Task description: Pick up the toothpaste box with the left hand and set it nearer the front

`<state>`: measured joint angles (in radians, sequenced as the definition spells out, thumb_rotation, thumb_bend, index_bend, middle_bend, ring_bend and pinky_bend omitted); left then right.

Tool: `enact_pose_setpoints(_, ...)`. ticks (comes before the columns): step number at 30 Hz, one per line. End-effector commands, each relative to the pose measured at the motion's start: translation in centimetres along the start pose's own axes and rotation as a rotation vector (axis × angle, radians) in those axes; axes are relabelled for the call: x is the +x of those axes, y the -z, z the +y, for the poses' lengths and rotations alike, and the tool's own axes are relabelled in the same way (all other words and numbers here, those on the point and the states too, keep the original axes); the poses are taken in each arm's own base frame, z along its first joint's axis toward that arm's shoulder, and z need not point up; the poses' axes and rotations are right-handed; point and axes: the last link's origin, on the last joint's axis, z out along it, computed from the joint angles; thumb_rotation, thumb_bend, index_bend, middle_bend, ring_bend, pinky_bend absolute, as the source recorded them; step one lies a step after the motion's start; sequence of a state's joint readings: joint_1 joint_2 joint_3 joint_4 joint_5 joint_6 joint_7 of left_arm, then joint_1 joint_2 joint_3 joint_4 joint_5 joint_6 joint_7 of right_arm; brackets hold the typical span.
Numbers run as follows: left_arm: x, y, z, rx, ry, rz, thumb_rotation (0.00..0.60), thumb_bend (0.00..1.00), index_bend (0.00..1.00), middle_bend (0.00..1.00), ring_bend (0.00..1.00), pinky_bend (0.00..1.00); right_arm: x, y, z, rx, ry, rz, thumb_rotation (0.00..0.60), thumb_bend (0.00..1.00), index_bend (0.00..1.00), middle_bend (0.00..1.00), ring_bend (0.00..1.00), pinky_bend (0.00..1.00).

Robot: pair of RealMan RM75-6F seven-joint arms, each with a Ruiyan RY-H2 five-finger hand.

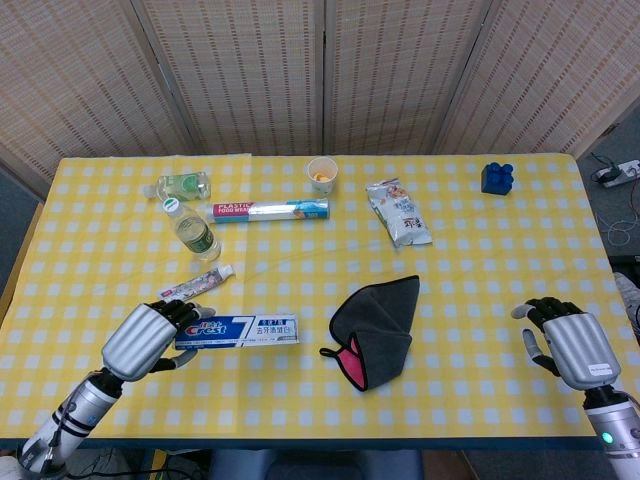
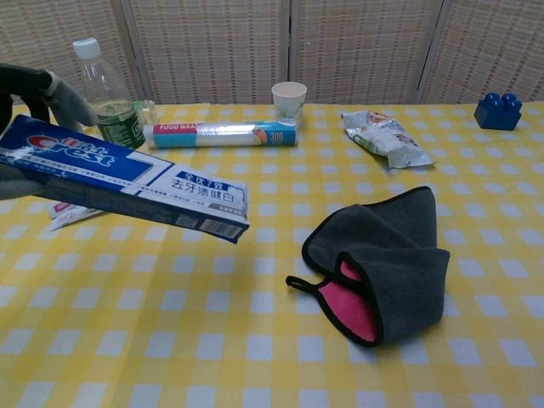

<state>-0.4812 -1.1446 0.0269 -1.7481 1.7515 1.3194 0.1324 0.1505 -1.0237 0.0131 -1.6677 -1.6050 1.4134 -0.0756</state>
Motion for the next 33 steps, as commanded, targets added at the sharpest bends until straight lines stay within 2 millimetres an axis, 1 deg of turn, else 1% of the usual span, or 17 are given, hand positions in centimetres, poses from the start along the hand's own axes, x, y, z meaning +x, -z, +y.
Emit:
enact_pose_setpoints(1, -1.0, -0.4, 0.6, -0.027, -0.002, -0.024, 0.600, 0.26, 0.36, 0.40, 0.41, 0.61, 0.0, 0.0, 0.1, -0.002, -0.001, 0.001, 0.600, 0.51, 0.39, 0.39, 0.32, 0.42)
enact_pose_setpoints(6, -2.0, -0.6, 1.1, -0.033, -0.005, -0.044, 0.600, 0.26, 0.36, 0.40, 0.41, 0.61, 0.0, 0.0, 0.2, -0.003, -0.002, 0.001, 0.600, 0.51, 0.39, 0.39, 0.32, 0.42)
enact_pose_setpoints(7, -2.3, -0.7, 1.1, -0.029, -0.008, -0.048, 0.600, 0.26, 0.35, 0.40, 0.41, 0.61, 0.0, 0.0, 0.2, -0.003, -0.002, 0.001, 0.600, 0.51, 0.39, 0.39, 0.32, 0.42)
enact_pose_setpoints(8, -2.7, -0.6, 1.0, -0.023, -0.020, -0.066, 0.600, 0.26, 0.32, 0.38, 0.40, 0.61, 0.0, 0.1, 0.2, -0.004, -0.003, 0.001, 0.600, 0.51, 0.39, 0.39, 0.32, 0.42)
enact_pose_setpoints(9, -3.0, -0.5, 0.9, -0.015, -0.039, -0.096, 0.600, 0.26, 0.27, 0.34, 0.38, 0.61, 0.0, 0.1, 0.2, -0.004, -0.004, 0.001, 0.600, 0.51, 0.39, 0.39, 0.32, 0.42)
enact_pose_setpoints(11, -3.2, -0.4, 0.8, 0.003, -0.056, -0.133, 0.600, 0.26, 0.09, 0.19, 0.27, 0.53, 0.0, 0.1, 0.3, -0.003, -0.004, 0.003, 0.600, 0.51, 0.39, 0.39, 0.32, 0.42)
enact_pose_setpoints(12, -3.2, -0.3, 0.8, 0.017, -0.062, -0.147, 0.600, 0.26, 0.05, 0.14, 0.22, 0.49, 0.0, 0.1, 0.3, -0.004, -0.004, 0.004, 0.600, 0.51, 0.39, 0.39, 0.32, 0.42)
enact_pose_setpoints(13, -3.1, -0.3, 0.8, 0.027, -0.063, -0.150, 0.600, 0.26, 0.01, 0.07, 0.17, 0.43, 0.0, 0.1, 0.4, -0.004, -0.004, 0.004, 0.600, 0.51, 0.39, 0.39, 0.32, 0.42)
enact_pose_setpoints(14, -3.1, -0.2, 0.8, 0.037, -0.062, -0.146, 0.600, 0.26, 0.00, 0.04, 0.15, 0.40, 0.0, 0.1, 0.4, -0.005, -0.004, 0.005, 0.600, 0.51, 0.39, 0.39, 0.32, 0.42)
enact_pose_setpoints(16, -3.0, 0.0, 0.5, 0.061, -0.073, -0.132, 0.600, 0.26, 0.00, 0.03, 0.14, 0.36, 0.1, 0.1, 0.5, -0.005, -0.005, 0.006, 0.600, 0.51, 0.39, 0.39, 0.32, 0.42)
enact_pose_setpoints(20, -2.8, 1.0, -0.4, 0.116, -0.111, -0.124, 0.600, 0.26, 0.00, 0.03, 0.14, 0.36, 0.1, 0.1, 0.6, -0.005, -0.007, 0.007, 0.600, 0.51, 0.39, 0.39, 0.32, 0.42)
enact_pose_setpoints(27, -1.8, 4.0, -3.3, 0.301, -0.149, -0.141, 0.600, 0.26, 0.00, 0.03, 0.14, 0.35, 0.0, -0.1, 0.7, -0.002, -0.012, 0.004, 0.600, 0.51, 0.39, 0.39, 0.32, 0.42)
enact_pose_setpoints(33, -0.8, 7.0, -5.0, 0.450, -0.154, -0.123, 0.600, 0.26, 0.00, 0.03, 0.14, 0.35, -0.1, -0.3, 0.7, 0.005, -0.015, 0.001, 0.600, 0.51, 0.39, 0.39, 0.32, 0.42)
